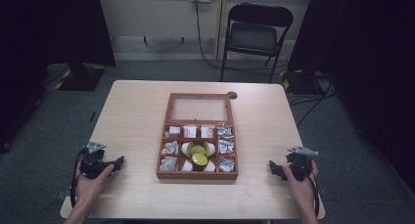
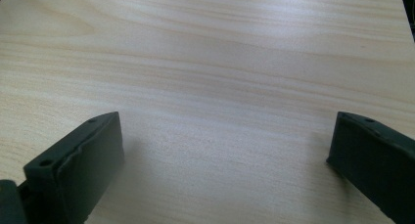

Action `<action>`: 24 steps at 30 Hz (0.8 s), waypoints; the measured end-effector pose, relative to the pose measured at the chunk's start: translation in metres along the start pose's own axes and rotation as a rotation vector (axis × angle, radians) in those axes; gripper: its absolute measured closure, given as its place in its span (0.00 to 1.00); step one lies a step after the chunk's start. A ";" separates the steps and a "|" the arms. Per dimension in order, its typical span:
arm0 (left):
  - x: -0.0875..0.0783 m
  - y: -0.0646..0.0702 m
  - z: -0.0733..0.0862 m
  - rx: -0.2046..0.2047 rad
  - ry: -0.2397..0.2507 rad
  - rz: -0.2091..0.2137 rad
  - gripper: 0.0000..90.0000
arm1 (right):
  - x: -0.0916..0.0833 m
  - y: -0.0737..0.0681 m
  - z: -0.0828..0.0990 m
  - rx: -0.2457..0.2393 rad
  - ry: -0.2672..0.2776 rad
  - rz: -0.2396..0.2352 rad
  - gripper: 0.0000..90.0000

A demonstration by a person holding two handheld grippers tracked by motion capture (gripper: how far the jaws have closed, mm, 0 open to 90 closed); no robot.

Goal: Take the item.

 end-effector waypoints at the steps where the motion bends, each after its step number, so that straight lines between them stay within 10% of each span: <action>1: 0.000 0.000 0.000 0.000 0.000 0.000 0.20 | 0.000 0.000 0.000 0.000 0.000 0.000 0.00; 24: -0.015 0.015 -0.021 0.072 0.079 0.056 0.28 | 0.000 0.000 0.000 0.000 0.000 0.000 0.00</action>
Point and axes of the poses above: each handheld gripper's, and its own axes: x roughly forward along the jaws, z roughly out of its underside, y roughly to its right, the point moved 4 cm from there along x, roughly forward along the jaws, and after that the axes turned 14 degrees about x, right-handed, at the moved point
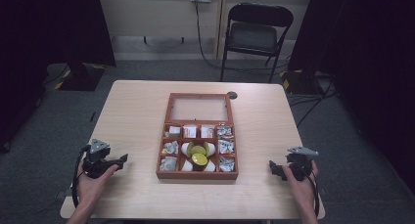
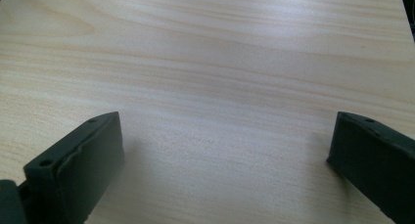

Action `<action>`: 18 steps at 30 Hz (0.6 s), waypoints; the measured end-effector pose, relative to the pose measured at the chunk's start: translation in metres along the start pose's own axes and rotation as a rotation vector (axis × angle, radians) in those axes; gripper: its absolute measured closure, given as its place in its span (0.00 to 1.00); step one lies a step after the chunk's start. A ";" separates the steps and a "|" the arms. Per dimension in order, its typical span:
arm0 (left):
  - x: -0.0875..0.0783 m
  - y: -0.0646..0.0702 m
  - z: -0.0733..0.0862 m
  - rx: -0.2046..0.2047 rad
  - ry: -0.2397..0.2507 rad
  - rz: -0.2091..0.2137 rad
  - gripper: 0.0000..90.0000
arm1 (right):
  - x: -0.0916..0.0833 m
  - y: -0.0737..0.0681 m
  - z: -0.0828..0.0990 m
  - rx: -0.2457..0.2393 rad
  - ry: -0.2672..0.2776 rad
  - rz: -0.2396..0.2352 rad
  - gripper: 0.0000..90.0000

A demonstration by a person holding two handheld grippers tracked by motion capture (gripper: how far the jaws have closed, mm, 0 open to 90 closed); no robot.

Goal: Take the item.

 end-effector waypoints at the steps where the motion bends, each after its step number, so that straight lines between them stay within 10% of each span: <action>1: -0.001 0.000 -0.001 -0.008 0.014 0.012 0.28 | 0.000 0.000 0.000 0.000 0.000 0.000 0.00; 18: -0.018 0.002 -0.026 -0.029 0.097 0.076 0.29 | 0.000 0.000 0.000 0.001 0.000 0.000 0.00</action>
Point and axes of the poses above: each handheld gripper's, and its own axes: x roughly forward along the jaws, z roughly out of its underside, y roughly to its right, the point moved 4 cm from there along x, roughly forward along the jaws, and after that the axes turned 14 degrees about x, right-handed, at the moved point
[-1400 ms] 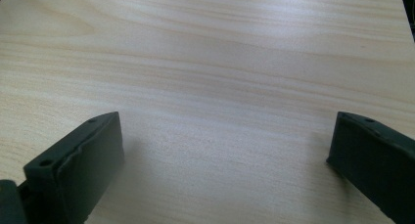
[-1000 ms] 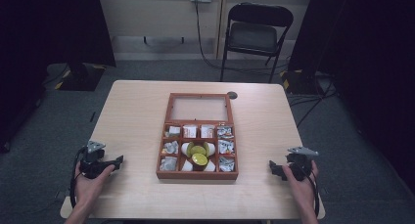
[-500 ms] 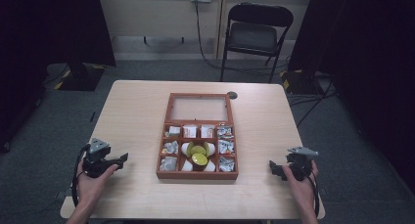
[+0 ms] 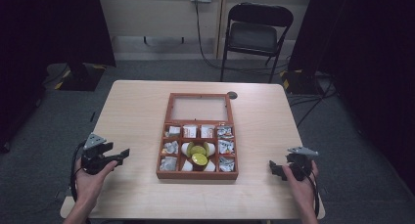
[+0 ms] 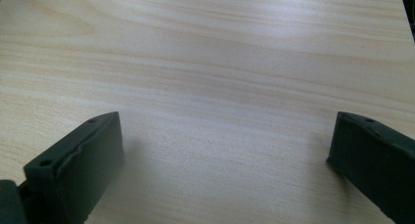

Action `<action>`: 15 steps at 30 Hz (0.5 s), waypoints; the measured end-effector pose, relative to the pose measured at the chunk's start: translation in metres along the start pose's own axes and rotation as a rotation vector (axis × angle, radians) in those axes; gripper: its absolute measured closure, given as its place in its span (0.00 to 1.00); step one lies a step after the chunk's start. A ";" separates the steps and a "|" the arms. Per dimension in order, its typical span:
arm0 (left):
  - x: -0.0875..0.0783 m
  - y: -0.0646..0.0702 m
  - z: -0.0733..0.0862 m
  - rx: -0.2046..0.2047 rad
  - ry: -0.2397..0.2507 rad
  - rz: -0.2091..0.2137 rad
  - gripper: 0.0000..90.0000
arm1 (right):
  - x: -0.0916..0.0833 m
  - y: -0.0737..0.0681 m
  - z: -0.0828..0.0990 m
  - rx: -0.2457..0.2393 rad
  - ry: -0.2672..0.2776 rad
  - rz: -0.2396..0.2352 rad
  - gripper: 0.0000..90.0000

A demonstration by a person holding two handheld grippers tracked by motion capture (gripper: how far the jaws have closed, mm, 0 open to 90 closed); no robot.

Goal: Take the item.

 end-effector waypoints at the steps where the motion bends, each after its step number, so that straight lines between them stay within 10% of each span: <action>1: 0.000 0.000 -0.002 0.008 0.002 -0.007 0.29 | 0.000 0.000 0.000 0.000 0.000 0.000 0.00; 15: 0.005 0.021 -0.023 0.085 0.032 0.066 0.29 | 0.000 0.000 0.000 0.000 0.000 0.000 0.00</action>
Point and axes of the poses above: each handheld gripper's, and its own axes: x roughly forward along the jaws, z roughly out of its underside, y roughly to its right, the point moved 4 cm from there along x, roughly forward along the jaws, and after that the axes turned 14 degrees about x, right-handed, at the moved point
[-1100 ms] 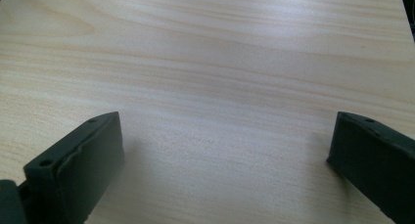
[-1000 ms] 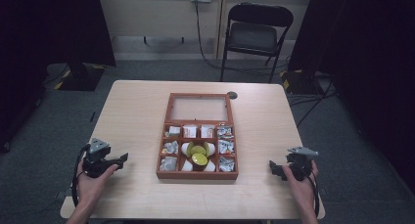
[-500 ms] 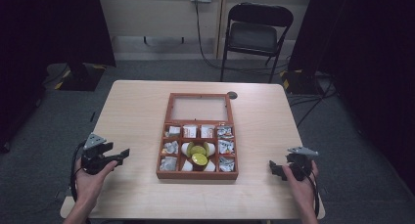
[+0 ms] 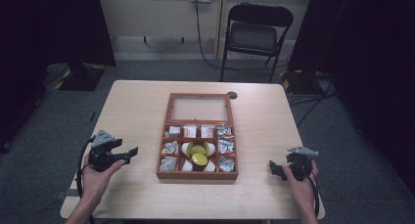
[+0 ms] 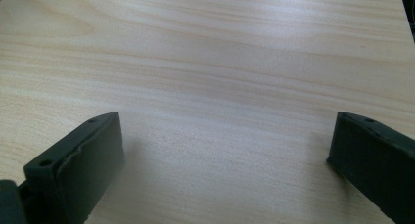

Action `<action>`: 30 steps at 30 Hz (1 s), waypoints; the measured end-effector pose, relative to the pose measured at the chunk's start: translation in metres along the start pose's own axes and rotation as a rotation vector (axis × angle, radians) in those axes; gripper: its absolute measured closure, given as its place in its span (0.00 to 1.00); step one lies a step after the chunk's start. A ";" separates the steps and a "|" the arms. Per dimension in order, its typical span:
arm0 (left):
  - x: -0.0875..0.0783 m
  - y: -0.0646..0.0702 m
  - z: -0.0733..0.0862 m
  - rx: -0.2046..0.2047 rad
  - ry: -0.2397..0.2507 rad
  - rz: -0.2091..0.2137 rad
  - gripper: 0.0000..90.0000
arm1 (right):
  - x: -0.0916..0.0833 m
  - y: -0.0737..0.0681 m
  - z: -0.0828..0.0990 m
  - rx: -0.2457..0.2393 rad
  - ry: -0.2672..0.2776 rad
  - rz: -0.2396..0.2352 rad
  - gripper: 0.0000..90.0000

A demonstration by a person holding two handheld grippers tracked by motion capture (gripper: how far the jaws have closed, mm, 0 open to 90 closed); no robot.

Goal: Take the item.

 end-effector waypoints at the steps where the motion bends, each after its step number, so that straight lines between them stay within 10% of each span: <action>1: 0.002 0.002 -0.002 0.014 0.002 0.000 0.29 | 0.000 0.000 0.000 0.000 0.000 0.000 0.00; 30: 0.042 0.053 -0.052 0.072 0.031 0.155 0.27 | 0.000 0.000 0.000 0.002 0.000 -0.001 0.00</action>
Point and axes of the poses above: each handheld gripper's, and its own axes: x roughly forward along the jaws, z roughly out of its underside, y roughly to its right, the point moved 4 cm from there along x, roughly forward along the jaws, and after that the axes turned 14 degrees about x, right-handed, at the moved point
